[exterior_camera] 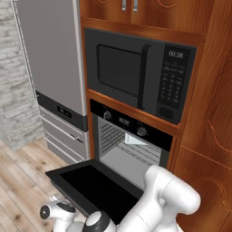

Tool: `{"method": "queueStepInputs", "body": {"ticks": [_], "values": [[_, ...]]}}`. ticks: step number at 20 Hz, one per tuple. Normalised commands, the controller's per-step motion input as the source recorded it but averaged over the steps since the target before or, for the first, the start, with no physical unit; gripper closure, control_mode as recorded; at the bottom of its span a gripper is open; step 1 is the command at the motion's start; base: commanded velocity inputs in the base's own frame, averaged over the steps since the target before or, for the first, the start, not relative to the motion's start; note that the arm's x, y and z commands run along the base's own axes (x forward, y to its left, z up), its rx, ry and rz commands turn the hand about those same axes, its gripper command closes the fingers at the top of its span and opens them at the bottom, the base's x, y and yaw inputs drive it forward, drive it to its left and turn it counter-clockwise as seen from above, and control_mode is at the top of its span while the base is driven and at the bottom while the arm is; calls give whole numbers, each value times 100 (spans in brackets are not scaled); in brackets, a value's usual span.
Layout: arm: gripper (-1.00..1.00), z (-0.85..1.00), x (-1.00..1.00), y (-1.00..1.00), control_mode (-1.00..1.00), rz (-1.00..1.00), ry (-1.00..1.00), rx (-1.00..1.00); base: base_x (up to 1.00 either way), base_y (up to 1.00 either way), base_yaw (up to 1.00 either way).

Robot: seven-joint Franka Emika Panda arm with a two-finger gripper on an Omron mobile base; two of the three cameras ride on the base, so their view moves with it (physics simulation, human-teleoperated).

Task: Take the baked cake out of the oven and place it on the plate for cooling. Then close the oven door.

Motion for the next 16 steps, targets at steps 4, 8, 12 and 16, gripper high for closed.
{"method": "queueStepInputs", "body": {"ticks": [4,8,12,16], "values": [[-100,-52,0,0,-100,-18,-12,-17,0,0,0],[-100,-62,0,0,-100,-17,-11,-21,0,0,0],[-100,-70,0,27,-100,-10,-5,-20,0,0,0],[-100,-58,0,48,-100,-4,0,-15,0,0,0]]}}
